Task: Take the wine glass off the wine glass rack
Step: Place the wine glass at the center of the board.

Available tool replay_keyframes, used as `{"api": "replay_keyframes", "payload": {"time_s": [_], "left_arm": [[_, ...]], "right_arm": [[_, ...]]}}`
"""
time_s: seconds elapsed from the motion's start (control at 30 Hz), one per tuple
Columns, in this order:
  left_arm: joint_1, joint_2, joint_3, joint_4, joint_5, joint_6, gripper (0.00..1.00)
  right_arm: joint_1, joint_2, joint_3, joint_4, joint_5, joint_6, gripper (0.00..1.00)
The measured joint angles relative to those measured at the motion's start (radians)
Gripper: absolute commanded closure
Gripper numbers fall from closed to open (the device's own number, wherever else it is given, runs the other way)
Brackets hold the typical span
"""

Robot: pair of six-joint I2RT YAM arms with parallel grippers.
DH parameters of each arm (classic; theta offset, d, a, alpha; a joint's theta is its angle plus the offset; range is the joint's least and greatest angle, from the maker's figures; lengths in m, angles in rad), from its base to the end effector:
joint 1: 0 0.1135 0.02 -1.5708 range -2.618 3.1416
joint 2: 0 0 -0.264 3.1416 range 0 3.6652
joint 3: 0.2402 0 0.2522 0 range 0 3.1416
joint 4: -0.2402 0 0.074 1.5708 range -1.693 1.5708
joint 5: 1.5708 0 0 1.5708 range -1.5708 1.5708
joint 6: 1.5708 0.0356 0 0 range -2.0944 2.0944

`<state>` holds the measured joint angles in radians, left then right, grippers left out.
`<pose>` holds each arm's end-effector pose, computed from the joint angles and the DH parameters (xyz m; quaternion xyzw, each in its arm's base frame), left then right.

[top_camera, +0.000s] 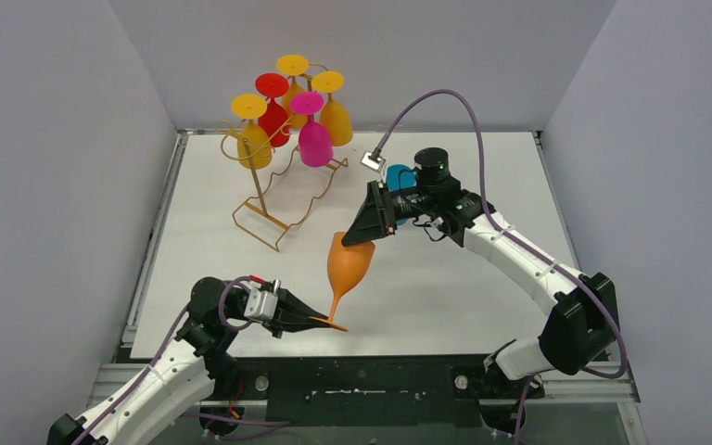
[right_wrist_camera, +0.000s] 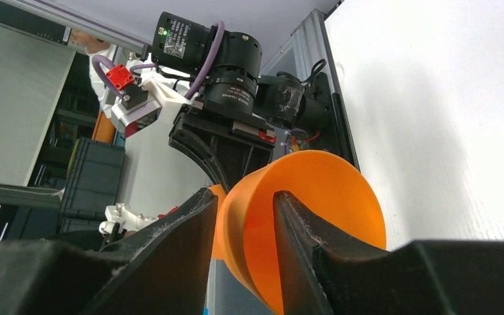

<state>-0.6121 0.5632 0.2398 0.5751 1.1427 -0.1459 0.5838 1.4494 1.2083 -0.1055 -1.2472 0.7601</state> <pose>0.0911 -0.1036 0.2556 0.5349 0.4028 -0.5538 0.4950 0.2488 0.2048 0.3463 -0.2757 0.6914 0.6644 0.0675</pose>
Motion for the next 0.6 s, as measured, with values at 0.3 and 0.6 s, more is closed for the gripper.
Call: {"api": "replay_keyframes", "payload": {"time_s": [0.3, 0.6], "left_arm": [[0.0, 0.003, 0.0, 0.005, 0.011, -0.001, 1.0], [0.0, 0.008, 0.0, 0.007, 0.014, -0.004, 1.0]], "right_arm": [[-0.017, 0.002, 0.015, -0.002, -0.039, 0.006, 0.7], [-0.014, 0.002, 0.016, -0.016, -0.055, -0.002, 0.85]]}}
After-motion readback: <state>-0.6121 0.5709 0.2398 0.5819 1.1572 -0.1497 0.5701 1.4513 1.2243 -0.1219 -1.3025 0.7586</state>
